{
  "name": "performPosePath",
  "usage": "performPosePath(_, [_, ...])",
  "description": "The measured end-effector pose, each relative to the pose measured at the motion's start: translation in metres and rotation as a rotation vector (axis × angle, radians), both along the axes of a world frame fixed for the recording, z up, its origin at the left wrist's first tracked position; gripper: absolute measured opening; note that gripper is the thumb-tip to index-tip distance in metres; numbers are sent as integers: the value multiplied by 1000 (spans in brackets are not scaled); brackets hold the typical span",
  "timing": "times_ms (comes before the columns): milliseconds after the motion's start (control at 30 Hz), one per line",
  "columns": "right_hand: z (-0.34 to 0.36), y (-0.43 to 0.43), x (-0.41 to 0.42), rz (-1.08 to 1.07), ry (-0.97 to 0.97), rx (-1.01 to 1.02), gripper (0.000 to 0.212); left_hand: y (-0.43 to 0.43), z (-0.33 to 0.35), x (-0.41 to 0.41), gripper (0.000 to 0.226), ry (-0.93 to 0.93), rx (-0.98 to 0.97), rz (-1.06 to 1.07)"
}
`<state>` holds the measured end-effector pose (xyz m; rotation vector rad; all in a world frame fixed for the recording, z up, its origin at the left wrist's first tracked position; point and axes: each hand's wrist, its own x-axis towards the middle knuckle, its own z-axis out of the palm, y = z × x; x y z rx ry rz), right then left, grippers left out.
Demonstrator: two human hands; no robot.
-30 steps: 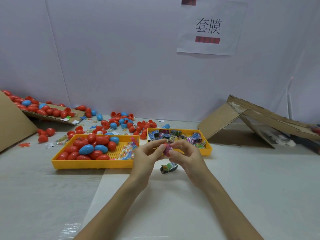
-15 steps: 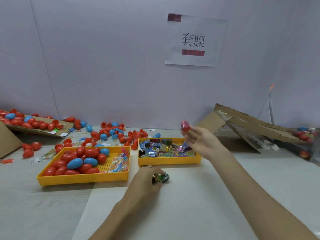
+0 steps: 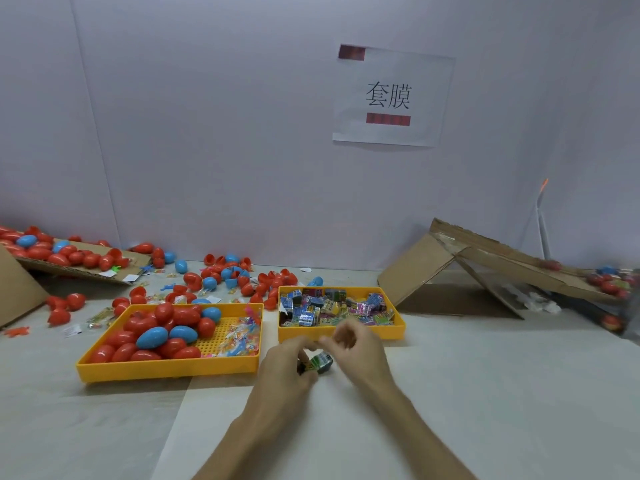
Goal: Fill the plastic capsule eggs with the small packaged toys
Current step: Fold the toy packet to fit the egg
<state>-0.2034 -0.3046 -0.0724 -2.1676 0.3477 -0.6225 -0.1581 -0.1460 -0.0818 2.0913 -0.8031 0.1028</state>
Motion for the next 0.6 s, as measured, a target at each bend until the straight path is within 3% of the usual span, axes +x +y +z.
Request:
performPosePath(100, [-11,3,-2,6,141,-106,33,0,0,2,32,0,-9,18])
performPosePath(600, [-8,-1,-3,-8,114,47,19,-3,3,-2,35,15,9,-10])
